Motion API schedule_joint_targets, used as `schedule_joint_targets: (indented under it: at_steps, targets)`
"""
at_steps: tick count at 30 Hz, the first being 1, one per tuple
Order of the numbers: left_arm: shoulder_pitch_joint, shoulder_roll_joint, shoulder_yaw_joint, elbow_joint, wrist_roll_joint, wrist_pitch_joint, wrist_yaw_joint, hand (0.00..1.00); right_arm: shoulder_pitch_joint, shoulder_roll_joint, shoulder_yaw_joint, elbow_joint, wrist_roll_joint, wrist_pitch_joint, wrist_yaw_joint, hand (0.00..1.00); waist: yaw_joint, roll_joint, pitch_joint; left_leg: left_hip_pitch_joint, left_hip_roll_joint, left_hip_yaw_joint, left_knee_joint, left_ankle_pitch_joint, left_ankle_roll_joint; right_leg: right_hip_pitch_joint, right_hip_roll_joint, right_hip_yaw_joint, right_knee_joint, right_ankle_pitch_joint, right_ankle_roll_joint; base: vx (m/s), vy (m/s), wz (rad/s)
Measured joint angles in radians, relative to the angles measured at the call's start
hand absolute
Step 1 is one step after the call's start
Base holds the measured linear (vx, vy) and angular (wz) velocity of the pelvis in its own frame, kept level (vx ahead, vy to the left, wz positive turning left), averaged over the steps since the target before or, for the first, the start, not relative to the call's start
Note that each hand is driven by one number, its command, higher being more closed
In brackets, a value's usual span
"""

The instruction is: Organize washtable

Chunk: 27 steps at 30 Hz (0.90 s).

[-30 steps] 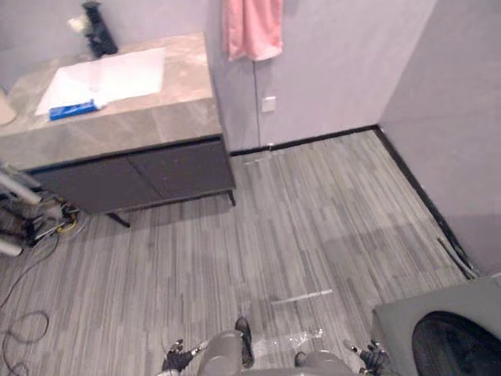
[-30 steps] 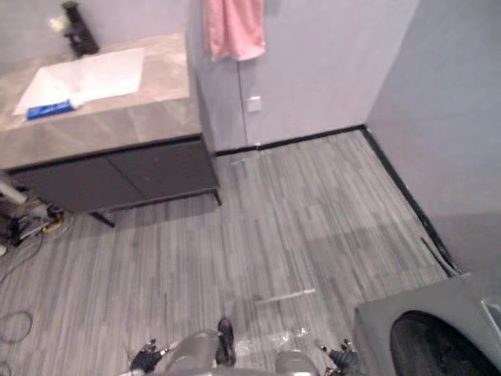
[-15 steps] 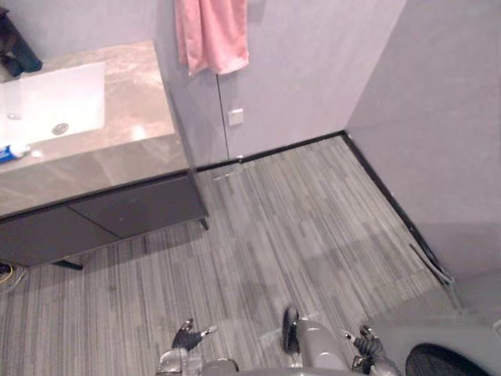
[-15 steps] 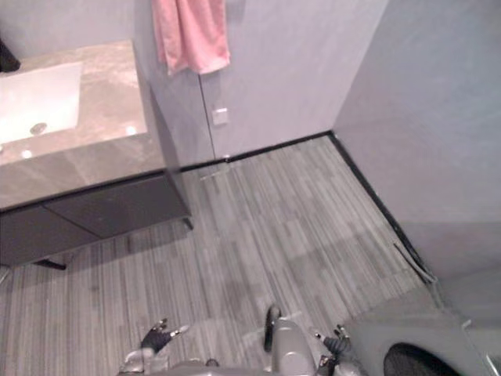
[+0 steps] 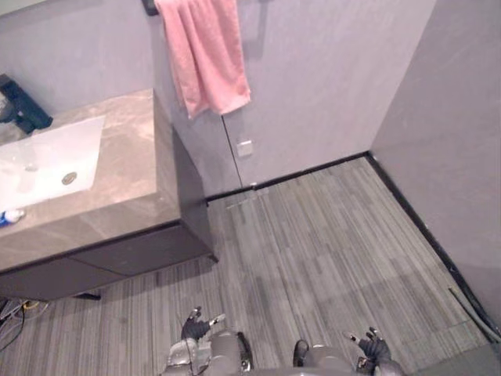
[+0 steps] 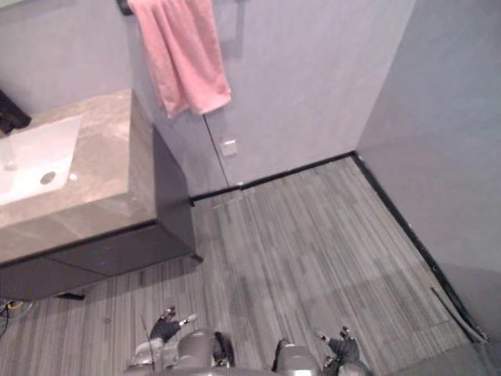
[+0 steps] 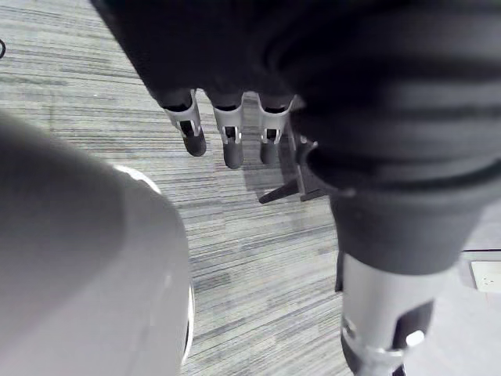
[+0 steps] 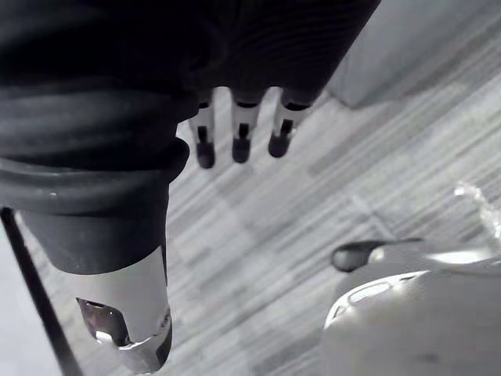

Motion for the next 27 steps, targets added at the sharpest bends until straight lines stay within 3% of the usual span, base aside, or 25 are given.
schedule_joint_targets:
  at_steps: [1,2,3,4,6,9,10,12,14,16,17,18,19,20,21,23,24,25,27]
  targets:
    - [0.0,-0.003,-0.001,0.0,-0.001,0.0,0.0,0.0,0.002,-0.002,0.0,0.001,0.0,0.0,0.0,0.0,0.006,0.005,0.001,0.004,-0.005,-0.001,-0.063,0.026,0.001,0.009,0.003,0.009,-0.009,-0.004,0.007,0.35,0.171,-0.42]
    - [-0.001,-0.005,0.0,-0.001,-0.003,-0.002,0.0,0.0,-0.003,-0.002,0.002,0.001,0.0,0.001,-0.001,0.0,0.011,0.009,0.003,0.0,-0.004,-0.001,-0.089,0.078,0.036,0.025,0.008,0.023,-0.017,-0.018,0.025,0.42,0.238,-0.49]
    - [-0.003,0.001,0.0,0.001,-0.006,-0.001,-0.002,0.0,-0.013,0.004,0.003,-0.001,-0.002,0.002,-0.001,0.0,0.017,-0.001,-0.004,0.005,-0.015,0.002,-0.075,0.132,0.097,0.038,-0.001,0.046,-0.016,-0.042,0.051,0.48,0.249,-0.48]
    - [-0.005,0.012,0.006,0.0,-0.007,0.0,-0.012,0.0,-0.011,0.024,0.004,0.0,-0.004,0.002,0.0,0.0,0.015,-0.033,-0.014,-0.003,-0.054,0.005,-0.03,0.094,0.157,0.041,-0.047,0.061,0.018,-0.087,0.081,0.61,0.264,-0.34]
    - [-0.009,0.02,0.007,0.003,-0.006,0.001,-0.018,0.0,-0.009,0.035,0.005,0.0,-0.004,0.003,0.002,0.0,0.014,-0.052,-0.022,-0.002,-0.083,0.01,-0.013,0.049,0.171,0.003,-0.078,0.072,0.12,-0.109,0.105,0.51,0.191,-0.03]
    - [-0.032,0.026,-0.013,0.032,0.001,0.022,-0.016,0.0,-0.026,0.038,0.003,-0.001,-0.006,0.005,0.01,0.0,0.009,-0.059,-0.017,0.11,-0.131,0.003,-0.025,-0.007,0.211,-0.153,-0.122,0.158,0.586,-0.118,0.157,0.56,0.207,0.19]
    - [-0.031,0.023,-0.025,0.034,0.002,0.025,-0.007,0.0,-0.028,0.038,0.009,-0.003,-0.006,0.004,0.014,0.0,0.008,-0.057,-0.015,0.191,-0.141,-0.024,-0.062,-0.013,0.218,-0.169,-0.119,0.149,0.677,-0.147,0.138,0.41,0.09,0.22]
    - [-0.032,0.014,-0.056,0.047,0.004,0.025,0.004,0.0,-0.029,0.037,0.018,-0.014,-0.01,-0.001,0.016,0.0,0.002,-0.035,-0.016,0.294,-0.129,-0.054,-0.111,-0.014,0.218,-0.202,-0.103,0.087,0.682,-0.177,0.084,0.38,0.041,0.25]
    - [-0.049,0.006,-0.064,0.062,0.016,0.037,0.004,0.0,-0.031,0.041,0.029,-0.039,-0.012,-0.002,0.018,0.0,0.001,-0.023,-0.012,0.345,-0.099,-0.064,-0.115,-0.014,0.218,-0.286,-0.068,0.044,0.579,-0.185,0.058,0.52,-0.035,0.32]
    - [-0.057,0.006,-0.078,0.078,0.023,0.052,0.006,0.0,-0.042,0.039,0.027,-0.059,-0.01,-0.004,0.019,0.0,-0.02,-0.01,-0.005,0.363,-0.066,-0.099,-0.115,-0.014,0.218,-0.346,-0.031,0.039,0.459,-0.168,0.048,0.46,-0.121,0.5]
    - [-0.058,0.006,-0.085,0.078,0.03,0.049,0.011,0.0,-0.04,0.039,0.025,-0.073,-0.01,-0.004,0.018,0.0,-0.023,-0.01,-0.004,0.38,-0.047,-0.115,-0.114,-0.017,0.211,-0.381,-0.004,0.052,0.331,-0.095,0.046,0.43,-0.18,0.63]
    - [-0.056,0.008,-0.087,0.076,0.033,0.043,0.011,0.0,-0.034,0.04,0.025,-0.072,-0.011,-0.003,0.015,0.0,-0.023,-0.017,-0.008,0.402,-0.034,-0.124,-0.098,-0.044,0.151,-0.381,0.013,0.087,0.17,0.041,0.037,0.46,-0.199,0.66]
    - [-0.054,0.012,-0.084,0.072,0.034,0.041,0.012,0.0,-0.028,0.043,0.024,-0.072,-0.01,-0.003,0.015,0.0,-0.023,-0.035,-0.012,0.416,-0.035,-0.134,-0.088,-0.068,0.112,-0.376,0.011,0.112,0.095,0.131,0.029,0.51,-0.258,0.65]
    - [-0.054,0.009,-0.074,0.08,0.032,0.041,0.021,0.0,-0.032,0.042,0.014,-0.065,-0.008,-0.001,0.016,0.0,-0.02,-0.018,-0.004,0.455,-0.014,-0.162,-0.085,-0.119,0.065,-0.366,0.023,0.111,0.113,0.266,0.021,0.48,-0.249,0.58]
    - [-0.058,-0.009,-0.06,0.076,0.032,0.038,0.022,0.0,-0.044,0.038,0.002,-0.063,-0.015,0.0,0.013,0.0,-0.02,-0.007,-0.007,0.443,0.013,-0.17,-0.082,-0.099,0.043,-0.388,0.026,0.109,0.185,0.214,0.006,0.44,-0.249,0.54]
    - [-0.06,-0.04,-0.047,0.066,0.031,0.029,0.022,0.0,-0.04,0.04,-0.024,-0.055,-0.015,0.001,0.015,0.0,-0.027,-0.009,-0.006,0.449,0.01,-0.197,-0.067,-0.065,0.033,-0.396,0.006,0.078,0.27,0.13,0.0,0.39,-0.219,0.56]
    - [-0.065,-0.054,-0.041,0.067,0.03,0.026,0.022,0.0,-0.04,0.041,-0.031,-0.048,-0.016,0.001,0.014,0.0,-0.028,-0.008,-0.007,0.441,0.021,-0.219,-0.019,-0.048,0.006,-0.377,0.0,0.051,0.301,0.087,-0.01,0.51,-0.332,0.75]
    - [-0.067,-0.069,-0.04,0.054,0.027,0.023,0.021,0.0,-0.038,0.041,-0.031,-0.041,-0.022,0.004,0.014,0.0,-0.021,-0.01,-0.006,0.391,0.04,-0.228,0.127,-0.029,-0.027,-0.327,0.003,0.025,0.291,0.051,-0.02,0.35,-0.24,0.63]
    - [-0.066,-0.074,-0.037,0.034,0.011,0.02,0.02,0.0,-0.033,0.042,-0.034,-0.038,-0.022,0.004,0.013,0.0,-0.015,-0.011,-0.003,0.306,0.077,-0.215,0.344,0.012,-0.074,-0.253,0.007,-0.001,0.246,0.037,-0.036,0.25,-0.193,0.45]
